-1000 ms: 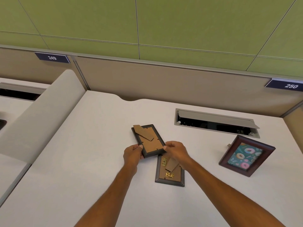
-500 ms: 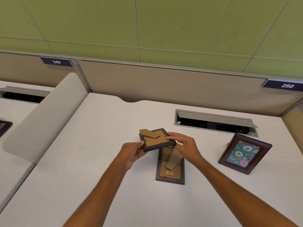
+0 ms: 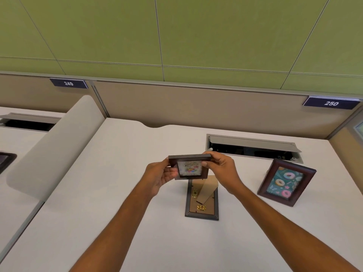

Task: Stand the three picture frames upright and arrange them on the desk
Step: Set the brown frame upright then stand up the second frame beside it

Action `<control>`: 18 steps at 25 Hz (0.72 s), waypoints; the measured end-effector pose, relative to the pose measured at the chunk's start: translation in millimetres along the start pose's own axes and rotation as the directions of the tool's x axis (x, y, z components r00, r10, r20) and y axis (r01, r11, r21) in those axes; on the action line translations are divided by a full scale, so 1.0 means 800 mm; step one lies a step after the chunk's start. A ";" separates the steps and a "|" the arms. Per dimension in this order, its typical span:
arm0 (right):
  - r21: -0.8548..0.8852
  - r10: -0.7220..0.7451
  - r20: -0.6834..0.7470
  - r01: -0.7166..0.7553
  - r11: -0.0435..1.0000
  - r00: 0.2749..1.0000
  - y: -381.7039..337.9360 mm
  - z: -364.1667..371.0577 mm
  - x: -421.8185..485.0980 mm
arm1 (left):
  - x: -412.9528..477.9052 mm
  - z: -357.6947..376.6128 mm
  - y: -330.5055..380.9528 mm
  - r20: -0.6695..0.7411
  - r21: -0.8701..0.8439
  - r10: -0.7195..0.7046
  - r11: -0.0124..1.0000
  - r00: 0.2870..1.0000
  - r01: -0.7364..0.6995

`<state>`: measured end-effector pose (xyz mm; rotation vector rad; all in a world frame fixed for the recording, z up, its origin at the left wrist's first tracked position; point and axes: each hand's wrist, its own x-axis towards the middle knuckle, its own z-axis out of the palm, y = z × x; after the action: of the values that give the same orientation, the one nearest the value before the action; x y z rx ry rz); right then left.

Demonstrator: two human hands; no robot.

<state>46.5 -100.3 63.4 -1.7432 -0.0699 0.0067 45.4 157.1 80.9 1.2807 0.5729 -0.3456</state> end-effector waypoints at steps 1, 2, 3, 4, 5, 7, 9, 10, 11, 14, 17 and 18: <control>0.016 0.016 -0.011 -0.015 1.000 1.000 0.001 -0.002 -0.001 | -0.002 0.002 -0.001 -0.005 0.063 0.008 0.998 1.000 -0.008; 0.026 0.034 -0.025 -0.033 0.999 0.999 0.000 -0.004 -0.001 | -0.004 0.004 -0.003 -0.009 0.124 0.018 0.992 1.000 -0.017; 0.025 0.050 -0.039 -0.049 0.998 0.998 0.000 -0.007 -0.002 | -0.006 0.007 -0.005 -0.016 0.180 0.034 0.983 0.999 -0.031; 0.019 0.060 -0.052 -0.059 0.998 0.997 -0.001 -0.010 -0.004 | -0.008 0.011 -0.007 -0.025 0.237 0.056 0.970 0.998 -0.049; 0.016 0.064 -0.060 -0.063 0.998 0.996 -0.001 -0.013 -0.006 | -0.010 0.015 -0.010 -0.027 0.294 0.080 0.953 0.996 -0.069; 0.044 0.068 -0.065 -0.065 0.997 0.996 -0.002 -0.019 -0.011 | -0.016 0.026 -0.015 0.012 0.371 0.097 0.924 0.995 -0.094; 0.086 0.083 -0.082 -0.076 0.993 0.993 -0.003 -0.029 -0.016 | -0.022 0.038 -0.020 0.066 0.398 0.059 0.914 0.996 -0.080; 0.100 0.095 -0.103 -0.085 0.991 0.990 -0.004 -0.034 -0.017 | -0.023 0.045 -0.023 0.083 0.409 0.040 0.910 0.996 -0.071; 0.110 0.110 -0.128 -0.096 0.989 0.986 -0.004 -0.039 -0.019 | -0.023 0.052 -0.025 0.097 0.421 0.028 0.905 0.995 -0.066; 0.121 0.144 -0.171 -0.124 0.985 0.975 -0.002 -0.060 -0.025 | -0.026 0.076 -0.033 0.151 0.428 -0.003 0.902 0.989 -0.062; 0.135 0.167 -0.193 -0.143 0.981 0.967 0.000 -0.083 -0.032 | -0.030 0.100 -0.035 0.236 0.411 -0.055 0.910 0.970 -0.048; 0.137 0.175 -0.201 -0.150 0.979 0.964 0.001 -0.090 -0.034 | -0.031 0.108 -0.036 0.263 0.406 -0.073 0.913 0.962 -0.042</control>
<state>22.8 -172.7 73.9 -1.6153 0.2272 -0.0541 27.7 64.8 87.4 1.5980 0.2792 -0.6717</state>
